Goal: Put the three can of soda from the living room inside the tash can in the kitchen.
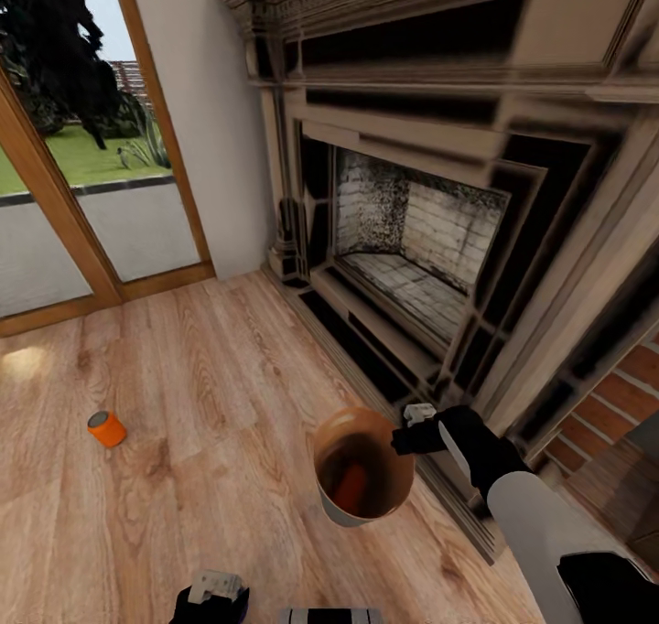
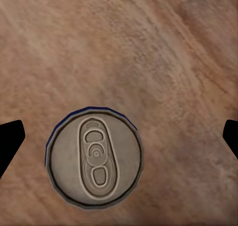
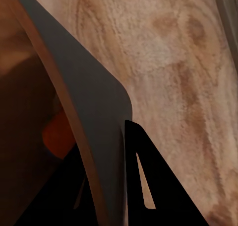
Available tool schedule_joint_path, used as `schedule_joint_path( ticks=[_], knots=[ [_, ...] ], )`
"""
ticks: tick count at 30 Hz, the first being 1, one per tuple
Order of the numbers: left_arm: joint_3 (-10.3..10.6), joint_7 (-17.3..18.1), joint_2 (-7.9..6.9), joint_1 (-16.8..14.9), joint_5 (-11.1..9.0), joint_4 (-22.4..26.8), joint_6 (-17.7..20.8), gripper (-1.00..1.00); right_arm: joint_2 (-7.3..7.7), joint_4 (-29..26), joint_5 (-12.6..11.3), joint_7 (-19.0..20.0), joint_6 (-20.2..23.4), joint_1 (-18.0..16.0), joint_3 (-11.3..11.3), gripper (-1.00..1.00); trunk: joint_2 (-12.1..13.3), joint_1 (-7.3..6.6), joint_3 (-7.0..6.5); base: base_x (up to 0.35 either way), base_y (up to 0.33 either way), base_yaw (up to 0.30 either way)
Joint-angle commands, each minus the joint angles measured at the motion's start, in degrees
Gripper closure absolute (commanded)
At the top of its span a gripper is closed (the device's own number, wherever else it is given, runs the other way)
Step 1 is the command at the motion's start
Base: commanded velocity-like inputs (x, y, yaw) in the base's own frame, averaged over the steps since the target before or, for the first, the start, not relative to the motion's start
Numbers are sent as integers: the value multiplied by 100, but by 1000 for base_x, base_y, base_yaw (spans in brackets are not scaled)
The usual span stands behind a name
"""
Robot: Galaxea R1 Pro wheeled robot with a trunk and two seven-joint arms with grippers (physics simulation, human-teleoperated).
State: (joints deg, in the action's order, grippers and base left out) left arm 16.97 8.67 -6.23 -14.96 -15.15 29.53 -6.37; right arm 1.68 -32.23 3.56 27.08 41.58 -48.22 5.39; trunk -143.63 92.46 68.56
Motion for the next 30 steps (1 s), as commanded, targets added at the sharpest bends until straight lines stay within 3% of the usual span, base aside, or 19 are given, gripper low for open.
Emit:
schedule_joint_path(
  ticks=[1, 20, 30],
  knots=[
    [0, 4, 0, 0, -2, 0, 0, -100, -1, -3, -137, 35, 34, -3, -11, 100, -1, -1, 0, 0, 0, 0],
    [18, -21, -2, 2, 21, 44, -4, -100, -3, 2, -137, 35, 34, 1, -11, 100, -1, -1, 0, 21, 39, 0],
    [53, -25, 0, 2, 29, 12, 2, -100, -3, -1, -137, 35, 34, 1, -11, 100, -14, 25, 222, 1, 1, 0]
  ],
)
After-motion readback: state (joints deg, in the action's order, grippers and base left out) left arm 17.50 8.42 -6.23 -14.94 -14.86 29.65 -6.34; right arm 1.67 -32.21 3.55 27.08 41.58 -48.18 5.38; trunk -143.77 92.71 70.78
